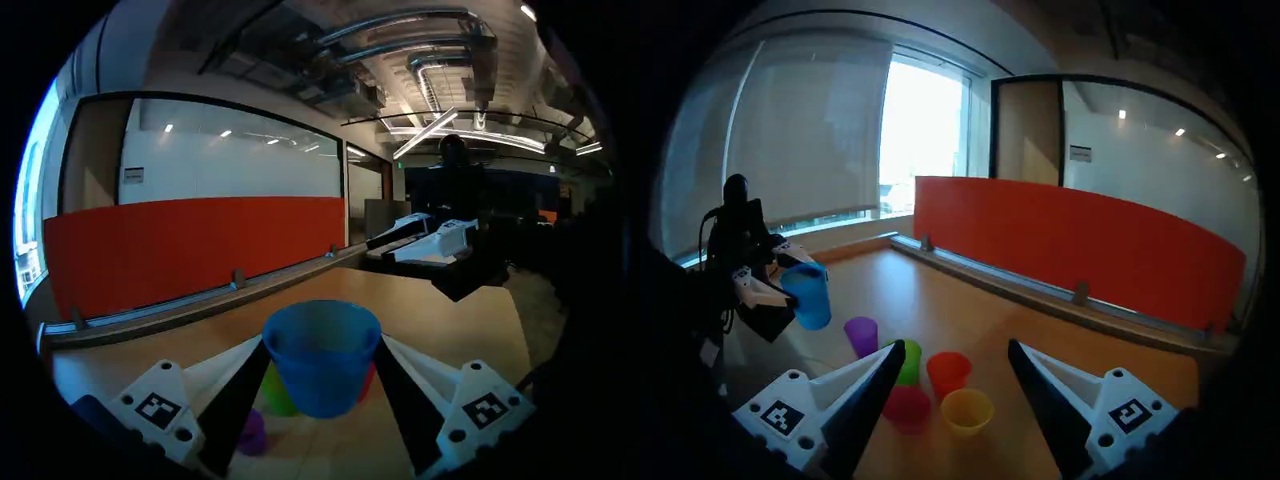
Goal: Pour water
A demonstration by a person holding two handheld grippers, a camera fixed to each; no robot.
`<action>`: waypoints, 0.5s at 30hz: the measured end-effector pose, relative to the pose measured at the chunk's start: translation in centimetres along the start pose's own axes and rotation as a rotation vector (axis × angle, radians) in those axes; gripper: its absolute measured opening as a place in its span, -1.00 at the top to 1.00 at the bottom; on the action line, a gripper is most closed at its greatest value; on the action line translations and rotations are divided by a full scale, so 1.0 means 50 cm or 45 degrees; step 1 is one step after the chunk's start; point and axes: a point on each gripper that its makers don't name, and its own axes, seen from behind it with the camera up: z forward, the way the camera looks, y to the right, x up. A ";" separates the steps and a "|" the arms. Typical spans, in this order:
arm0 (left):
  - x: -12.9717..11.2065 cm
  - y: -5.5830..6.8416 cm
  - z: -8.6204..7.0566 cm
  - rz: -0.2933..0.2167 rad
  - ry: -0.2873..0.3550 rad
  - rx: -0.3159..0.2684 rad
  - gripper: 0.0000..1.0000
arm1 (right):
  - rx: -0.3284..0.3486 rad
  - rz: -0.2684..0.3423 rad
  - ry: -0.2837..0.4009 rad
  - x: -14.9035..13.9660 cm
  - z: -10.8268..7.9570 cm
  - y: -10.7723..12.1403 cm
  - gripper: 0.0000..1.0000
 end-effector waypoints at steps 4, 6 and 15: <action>0.010 -0.005 -0.004 -0.002 0.007 0.010 -0.72 | 0.004 -0.008 -0.007 -0.005 0.005 -0.001 -0.98; 0.014 -0.010 -0.007 0.001 0.006 0.020 -0.72 | 0.010 -0.012 -0.010 -0.006 0.009 -0.004 -0.98; 0.029 -0.035 -0.017 0.021 -0.022 0.064 -0.72 | 0.051 -0.029 -0.021 -0.016 0.039 -0.023 -0.98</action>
